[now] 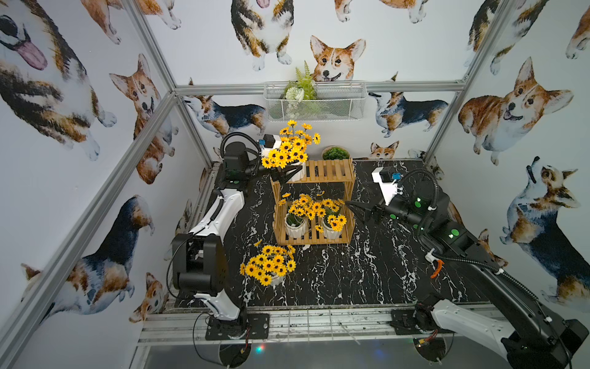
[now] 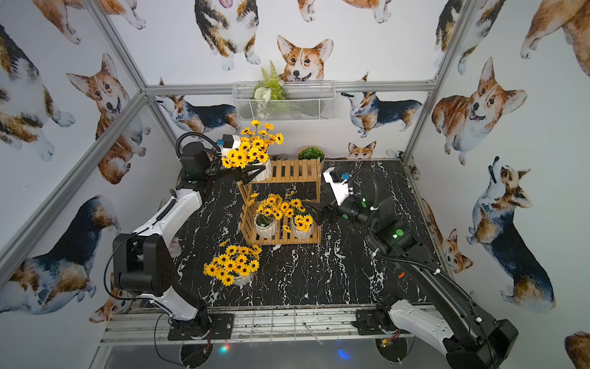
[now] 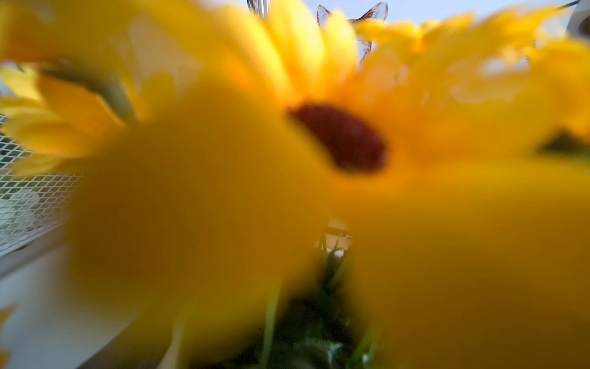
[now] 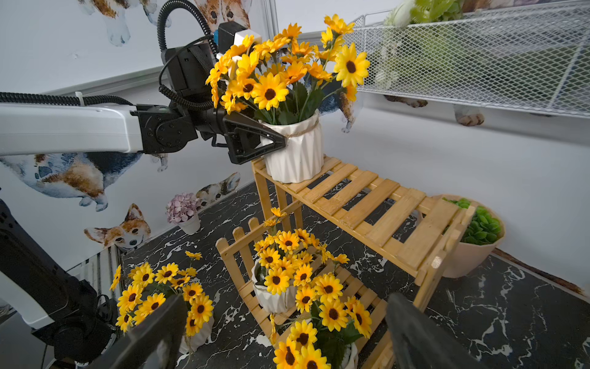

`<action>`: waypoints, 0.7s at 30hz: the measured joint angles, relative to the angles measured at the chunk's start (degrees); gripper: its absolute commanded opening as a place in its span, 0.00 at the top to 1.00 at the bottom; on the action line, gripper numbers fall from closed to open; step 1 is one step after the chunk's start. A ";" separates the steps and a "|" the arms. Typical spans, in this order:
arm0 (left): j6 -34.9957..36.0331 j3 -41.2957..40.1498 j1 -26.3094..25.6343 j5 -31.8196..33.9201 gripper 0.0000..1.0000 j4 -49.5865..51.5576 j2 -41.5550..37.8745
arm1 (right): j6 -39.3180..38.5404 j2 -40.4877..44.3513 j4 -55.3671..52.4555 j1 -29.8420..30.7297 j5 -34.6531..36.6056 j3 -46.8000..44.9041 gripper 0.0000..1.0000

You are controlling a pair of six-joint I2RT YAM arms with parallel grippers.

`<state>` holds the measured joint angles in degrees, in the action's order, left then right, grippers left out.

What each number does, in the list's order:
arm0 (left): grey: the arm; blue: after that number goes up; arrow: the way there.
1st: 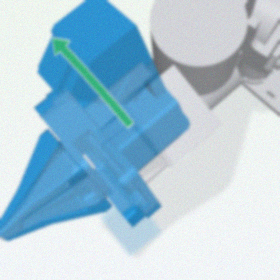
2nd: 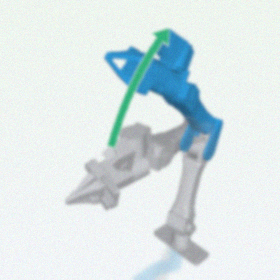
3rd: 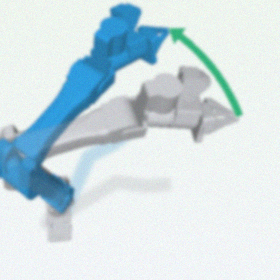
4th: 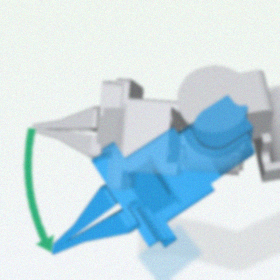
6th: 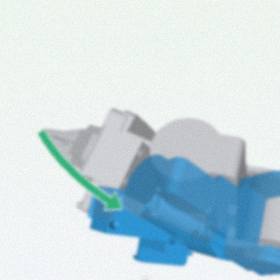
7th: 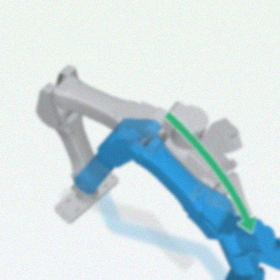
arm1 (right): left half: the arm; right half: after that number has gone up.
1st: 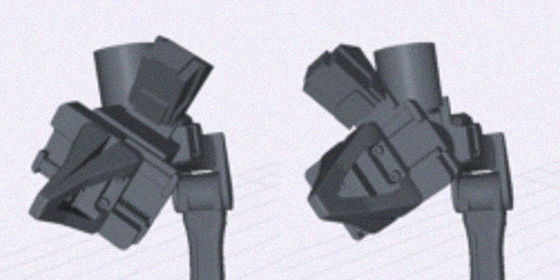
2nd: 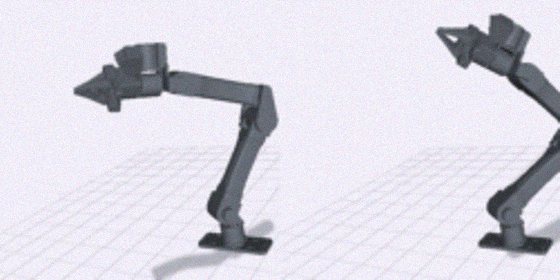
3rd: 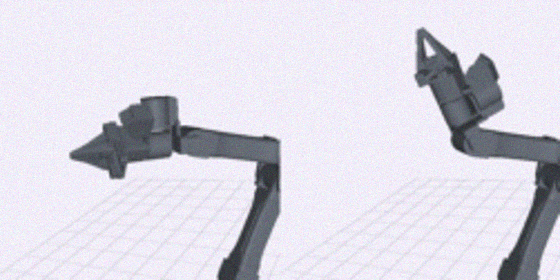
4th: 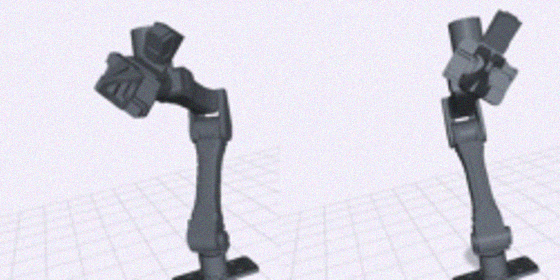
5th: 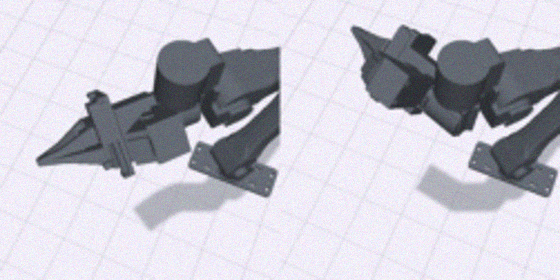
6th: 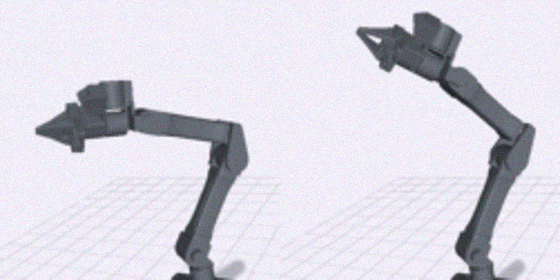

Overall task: Take the sunflower pots off the shelves
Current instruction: Pick up the sunflower pot from the shelf.

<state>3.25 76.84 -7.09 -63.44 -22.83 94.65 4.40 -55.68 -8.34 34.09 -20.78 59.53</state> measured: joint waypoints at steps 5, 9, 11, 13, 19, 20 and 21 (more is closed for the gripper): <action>-0.04 0.00 -0.15 0.39 0.00 -0.04 0.00 | 0.00 0.22 -0.04 0.00 0.00 -0.39 0.00; -0.24 0.31 -0.39 0.59 0.00 -0.26 1.27 | 0.00 0.46 -0.09 0.00 0.04 -0.57 0.00; -0.20 0.28 -0.48 0.83 0.00 0.15 1.57 | 0.00 0.66 -0.11 0.00 0.39 -0.68 0.00; 0.00 0.26 -0.59 1.07 0.00 0.13 1.60 | 0.00 0.85 -0.13 0.00 0.85 -0.85 0.00; 0.22 -0.07 -1.22 2.27 0.00 0.22 1.64 | 0.00 1.18 -0.50 0.00 0.90 -1.33 0.00; 0.22 -0.07 -1.25 2.32 0.00 0.20 1.64 | 0.00 1.20 -0.50 0.00 1.05 -1.38 0.00; 0.22 -0.07 -1.31 2.49 0.00 0.22 1.66 | 0.00 1.25 -0.50 0.00 1.18 -1.42 0.00</action>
<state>3.46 76.77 -8.40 -60.95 -22.61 96.31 4.40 -54.43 -8.84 34.09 -19.59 58.11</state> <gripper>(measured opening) 0.998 0.996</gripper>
